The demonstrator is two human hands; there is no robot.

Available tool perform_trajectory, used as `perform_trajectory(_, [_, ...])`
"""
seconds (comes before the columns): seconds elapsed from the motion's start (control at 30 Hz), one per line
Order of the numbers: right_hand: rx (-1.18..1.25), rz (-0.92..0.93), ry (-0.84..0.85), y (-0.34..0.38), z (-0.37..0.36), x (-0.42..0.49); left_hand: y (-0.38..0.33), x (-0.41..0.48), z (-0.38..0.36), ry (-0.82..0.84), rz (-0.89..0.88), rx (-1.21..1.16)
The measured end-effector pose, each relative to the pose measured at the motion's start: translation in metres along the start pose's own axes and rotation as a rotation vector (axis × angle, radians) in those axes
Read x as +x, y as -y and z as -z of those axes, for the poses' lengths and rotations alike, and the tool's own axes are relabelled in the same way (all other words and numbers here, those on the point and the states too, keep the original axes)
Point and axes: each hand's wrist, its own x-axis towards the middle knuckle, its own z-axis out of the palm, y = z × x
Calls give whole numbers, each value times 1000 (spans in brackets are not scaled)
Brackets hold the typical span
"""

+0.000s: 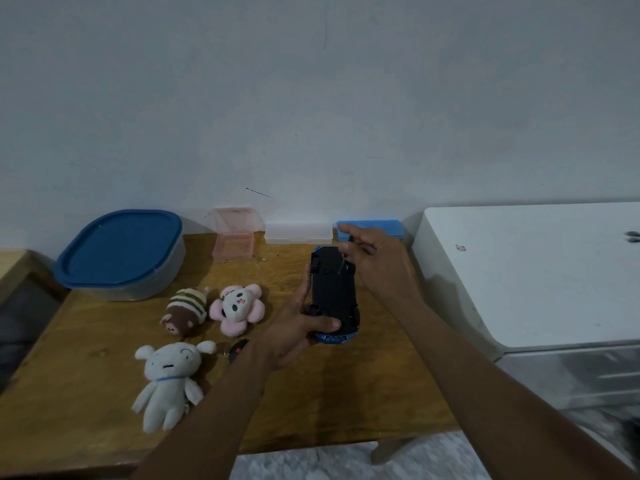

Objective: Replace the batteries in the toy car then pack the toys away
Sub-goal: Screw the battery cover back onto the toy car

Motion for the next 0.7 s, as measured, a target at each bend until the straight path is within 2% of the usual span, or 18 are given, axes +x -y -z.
perform_trajectory(0.37, [48,-26,18,0,0,3,2,2,1,6,0,3])
perform_trajectory(0.7, [-9,-8,5,-1,-1,3,0,1,-1,5,-2,-4])
